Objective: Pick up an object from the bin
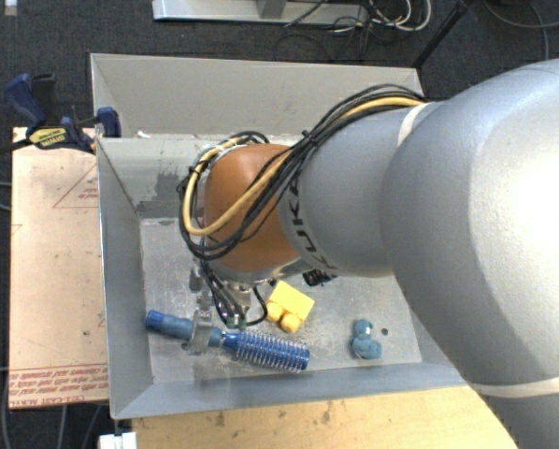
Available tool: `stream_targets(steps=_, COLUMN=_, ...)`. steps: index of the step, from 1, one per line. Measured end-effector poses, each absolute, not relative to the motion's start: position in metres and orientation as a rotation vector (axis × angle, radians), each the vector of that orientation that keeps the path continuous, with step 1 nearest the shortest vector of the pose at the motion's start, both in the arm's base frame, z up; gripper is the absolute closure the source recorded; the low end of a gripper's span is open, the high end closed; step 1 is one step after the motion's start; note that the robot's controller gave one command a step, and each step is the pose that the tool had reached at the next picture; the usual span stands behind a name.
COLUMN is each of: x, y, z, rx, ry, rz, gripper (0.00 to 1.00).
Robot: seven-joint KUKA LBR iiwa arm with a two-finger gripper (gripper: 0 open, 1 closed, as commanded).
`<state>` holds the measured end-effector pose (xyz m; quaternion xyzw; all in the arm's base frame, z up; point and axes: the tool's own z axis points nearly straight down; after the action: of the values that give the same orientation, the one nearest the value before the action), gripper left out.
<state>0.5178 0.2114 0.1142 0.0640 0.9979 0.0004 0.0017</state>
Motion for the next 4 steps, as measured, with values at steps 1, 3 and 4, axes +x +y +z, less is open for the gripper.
stream_targets(steps=1, x=0.501, y=0.248, z=0.068, rx=0.463, ry=3.111, rz=0.0, gripper=0.0)
stream_targets(steps=3, x=0.501, y=0.249, z=0.068, rx=0.463, ry=3.112, rz=0.002, gripper=1.0)
stream_targets(steps=4, x=0.502, y=0.249, z=0.11, rx=0.459, ry=3.105, rz=0.005, gripper=1.0)
